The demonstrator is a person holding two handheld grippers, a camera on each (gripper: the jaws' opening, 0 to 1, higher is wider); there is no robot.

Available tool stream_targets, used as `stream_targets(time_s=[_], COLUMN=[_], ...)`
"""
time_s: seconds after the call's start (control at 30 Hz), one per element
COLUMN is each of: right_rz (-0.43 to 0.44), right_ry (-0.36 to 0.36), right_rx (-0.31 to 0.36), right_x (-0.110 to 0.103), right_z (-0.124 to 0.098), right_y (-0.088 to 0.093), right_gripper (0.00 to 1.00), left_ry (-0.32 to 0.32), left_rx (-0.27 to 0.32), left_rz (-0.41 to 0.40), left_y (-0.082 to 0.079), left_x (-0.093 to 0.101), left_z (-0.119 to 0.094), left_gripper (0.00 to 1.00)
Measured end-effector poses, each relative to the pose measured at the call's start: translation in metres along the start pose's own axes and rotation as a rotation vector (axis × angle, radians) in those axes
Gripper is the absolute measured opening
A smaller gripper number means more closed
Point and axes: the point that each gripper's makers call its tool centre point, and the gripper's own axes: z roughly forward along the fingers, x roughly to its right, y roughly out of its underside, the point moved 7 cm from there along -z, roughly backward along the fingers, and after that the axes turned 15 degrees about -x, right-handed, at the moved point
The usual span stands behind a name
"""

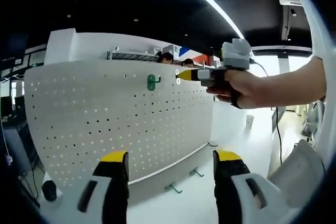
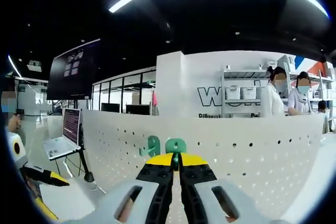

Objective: Insert the hook assembly into the mounting plate slot until the hook locks in place.

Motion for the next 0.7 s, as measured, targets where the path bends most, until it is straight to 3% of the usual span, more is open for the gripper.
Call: stream_targets(time_s=[0.7], right_rz=[-0.015], right_ry=[0.015], right_rx=[0.012], right_x=[0.004], right_z=[0.019], right_y=[-0.002], right_gripper=[0.01], left_ry=[-0.001], left_rx=[0.012], left_rz=[-0.033], left_y=[-0.003], left_x=[-0.003], left_z=[-0.01], left_gripper=[0.66])
